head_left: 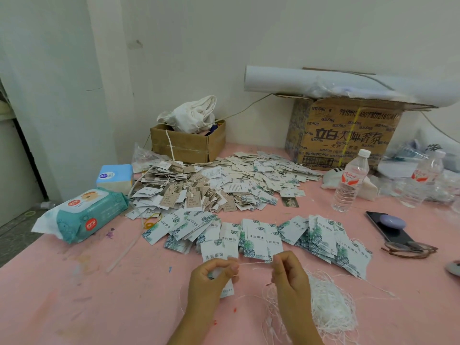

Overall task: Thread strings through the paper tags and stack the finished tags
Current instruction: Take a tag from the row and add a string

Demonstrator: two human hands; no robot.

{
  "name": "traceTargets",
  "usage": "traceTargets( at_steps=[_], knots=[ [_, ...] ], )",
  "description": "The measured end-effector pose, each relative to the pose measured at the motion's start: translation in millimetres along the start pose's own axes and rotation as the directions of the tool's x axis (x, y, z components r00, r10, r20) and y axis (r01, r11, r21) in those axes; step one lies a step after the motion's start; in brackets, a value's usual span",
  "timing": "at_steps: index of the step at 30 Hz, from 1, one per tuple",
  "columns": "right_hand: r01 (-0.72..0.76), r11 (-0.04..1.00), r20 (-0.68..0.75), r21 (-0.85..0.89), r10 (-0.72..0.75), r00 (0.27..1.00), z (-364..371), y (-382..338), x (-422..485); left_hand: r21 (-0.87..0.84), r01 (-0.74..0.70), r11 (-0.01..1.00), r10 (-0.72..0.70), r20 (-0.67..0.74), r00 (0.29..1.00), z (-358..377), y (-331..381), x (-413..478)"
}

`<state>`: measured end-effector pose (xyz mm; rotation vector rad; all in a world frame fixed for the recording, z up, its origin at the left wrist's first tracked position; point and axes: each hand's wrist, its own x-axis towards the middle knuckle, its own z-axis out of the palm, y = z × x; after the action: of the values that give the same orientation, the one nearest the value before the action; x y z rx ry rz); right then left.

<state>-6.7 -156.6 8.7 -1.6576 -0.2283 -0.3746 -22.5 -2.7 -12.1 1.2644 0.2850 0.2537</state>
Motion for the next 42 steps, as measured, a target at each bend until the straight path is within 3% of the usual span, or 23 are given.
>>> traceTargets(
  at_steps=[4, 7, 10, 12, 14, 16, 17, 22, 28, 33, 42],
  knots=[
    [-0.029, 0.999, -0.096, 0.038, 0.033, 0.995, -5.6, 4.7, 4.1, -0.049, 0.006, 0.999, -0.010, -0.072, 0.997, -4.3, 3.2, 1.2],
    [-0.099, 0.984, -0.168, 0.145, 0.123, 0.978, -10.6, 10.9, 8.5, -0.056, 0.015, 0.998, -0.018, -0.051, 0.999, -3.5, 3.3, 0.1],
    [-0.188, 0.843, -0.078, 0.504, 0.261, 0.962, -10.1, 9.7, 13.6, 0.029, 0.012, 0.999, -0.013, 0.043, 0.999, -0.8, -0.2, -1.9],
    [-0.257, 0.736, 0.007, 0.626, 0.324, 0.946, -7.9, 6.7, 12.7, 0.088, -0.006, 0.996, -0.004, 0.109, 0.994, 1.0, -2.4, -3.4],
    [-0.270, 0.822, 0.031, 0.501, 0.295, 0.955, -5.7, 7.2, 9.3, 0.117, -0.030, 0.993, 0.012, 0.149, 0.989, 2.1, -2.6, -4.5],
    [-0.137, 0.974, 0.073, 0.182, 0.126, 0.989, -3.0, 10.6, 3.6, 0.132, -0.038, 0.990, 0.017, 0.157, 0.987, 2.2, -2.0, -4.6],
    [-0.037, 0.998, 0.115, 0.047, 0.031, 0.993, -1.6, 13.0, 0.4, 0.138, -0.041, 0.990, 0.019, 0.153, 0.988, 2.0, -1.3, -4.8],
    [0.295, 0.915, 0.273, -0.275, -0.219, 0.937, 3.9, 11.7, -2.7, 0.234, -0.140, 0.962, 0.097, 0.185, 0.978, 1.4, 1.3, -5.9],
    [0.257, 0.915, 0.291, -0.310, -0.166, 0.942, 4.9, 15.7, -3.4, 0.289, -0.151, 0.945, 0.081, 0.240, 0.967, 0.1, 0.6, -5.7],
    [0.324, 0.894, 0.267, -0.309, -0.246, 0.932, 4.4, 15.2, -1.6, 0.241, -0.149, 0.959, 0.089, 0.243, 0.966, 0.0, 1.9, -6.1],
    [0.289, 0.915, 0.157, -0.281, -0.253, 0.955, 5.2, 17.0, -1.6, 0.160, -0.077, 0.984, 0.028, 0.292, 0.956, -0.8, 2.6, -7.4]
  ],
)
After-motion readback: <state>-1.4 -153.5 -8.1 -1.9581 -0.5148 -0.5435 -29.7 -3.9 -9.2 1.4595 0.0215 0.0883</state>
